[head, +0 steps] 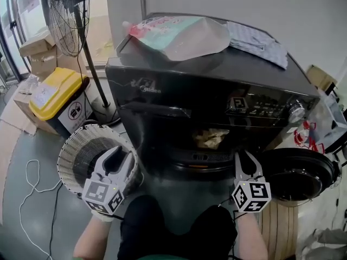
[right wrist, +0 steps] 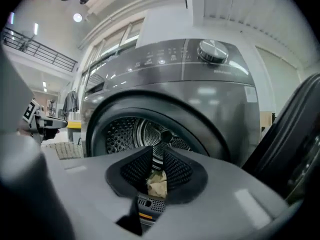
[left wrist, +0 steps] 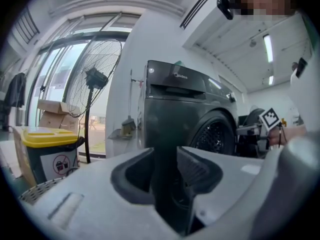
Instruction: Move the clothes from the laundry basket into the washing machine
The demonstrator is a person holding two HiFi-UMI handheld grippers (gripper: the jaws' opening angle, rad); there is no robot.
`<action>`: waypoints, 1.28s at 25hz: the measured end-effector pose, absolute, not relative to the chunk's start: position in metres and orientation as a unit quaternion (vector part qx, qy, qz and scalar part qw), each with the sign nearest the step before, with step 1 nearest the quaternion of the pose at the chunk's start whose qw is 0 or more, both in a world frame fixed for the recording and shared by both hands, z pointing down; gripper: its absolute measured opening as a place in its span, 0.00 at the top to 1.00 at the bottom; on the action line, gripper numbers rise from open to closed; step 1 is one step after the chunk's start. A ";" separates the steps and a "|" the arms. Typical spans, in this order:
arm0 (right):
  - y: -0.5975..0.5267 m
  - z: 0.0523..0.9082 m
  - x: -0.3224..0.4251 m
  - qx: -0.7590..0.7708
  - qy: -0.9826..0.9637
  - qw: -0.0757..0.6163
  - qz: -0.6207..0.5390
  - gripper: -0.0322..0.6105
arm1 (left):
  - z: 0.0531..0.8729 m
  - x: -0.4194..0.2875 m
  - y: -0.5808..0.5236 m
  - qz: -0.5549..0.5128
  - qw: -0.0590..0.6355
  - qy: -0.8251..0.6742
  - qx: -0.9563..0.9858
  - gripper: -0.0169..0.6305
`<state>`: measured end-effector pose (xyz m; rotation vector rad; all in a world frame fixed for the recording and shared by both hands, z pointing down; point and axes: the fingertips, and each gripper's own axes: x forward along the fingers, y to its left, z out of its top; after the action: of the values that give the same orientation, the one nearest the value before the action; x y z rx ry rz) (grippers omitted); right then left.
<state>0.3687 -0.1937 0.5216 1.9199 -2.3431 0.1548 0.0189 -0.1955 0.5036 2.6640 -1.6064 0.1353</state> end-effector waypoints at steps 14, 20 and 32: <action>-0.159 0.508 0.362 0.643 -0.765 0.042 0.002 0.95 | 0.512 0.022 -0.198 0.035 0.020 -0.511 0.859 0.76; -0.151 0.503 0.356 0.623 -0.782 0.032 -0.013 0.95 | 0.509 0.023 -0.197 0.035 0.013 -0.511 0.859 0.76; -0.140 0.497 0.368 0.625 -0.780 0.014 -0.009 0.95 | 0.506 0.022 -0.190 0.040 0.010 -0.509 0.860 0.76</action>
<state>0.3678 -0.1403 0.4969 1.9471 -2.4300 -0.0286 0.0225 -0.1901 0.5057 2.6834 -1.5901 0.1242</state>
